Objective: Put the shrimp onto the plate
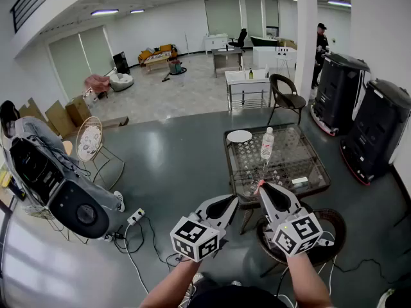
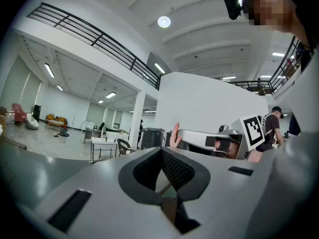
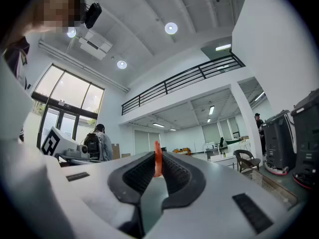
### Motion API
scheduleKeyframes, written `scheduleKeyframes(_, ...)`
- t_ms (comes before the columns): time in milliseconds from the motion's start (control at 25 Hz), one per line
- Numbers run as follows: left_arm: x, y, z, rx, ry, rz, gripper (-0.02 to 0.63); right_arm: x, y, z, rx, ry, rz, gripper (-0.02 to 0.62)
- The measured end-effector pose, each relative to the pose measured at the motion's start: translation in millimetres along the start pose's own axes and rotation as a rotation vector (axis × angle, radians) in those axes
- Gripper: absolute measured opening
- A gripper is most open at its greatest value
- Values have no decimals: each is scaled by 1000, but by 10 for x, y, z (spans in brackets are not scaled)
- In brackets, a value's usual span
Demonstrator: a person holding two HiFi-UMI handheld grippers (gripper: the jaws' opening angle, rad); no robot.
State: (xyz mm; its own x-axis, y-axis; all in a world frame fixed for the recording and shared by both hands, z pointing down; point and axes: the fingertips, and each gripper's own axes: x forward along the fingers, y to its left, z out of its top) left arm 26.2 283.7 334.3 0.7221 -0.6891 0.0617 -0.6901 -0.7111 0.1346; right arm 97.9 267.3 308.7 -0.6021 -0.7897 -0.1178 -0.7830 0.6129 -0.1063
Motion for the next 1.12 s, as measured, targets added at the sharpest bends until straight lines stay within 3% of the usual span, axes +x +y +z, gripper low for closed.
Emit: scheduleKeyframes(1120,185,231,-166,-14,33,21,9,229,-237,-148,29,16,15,46)
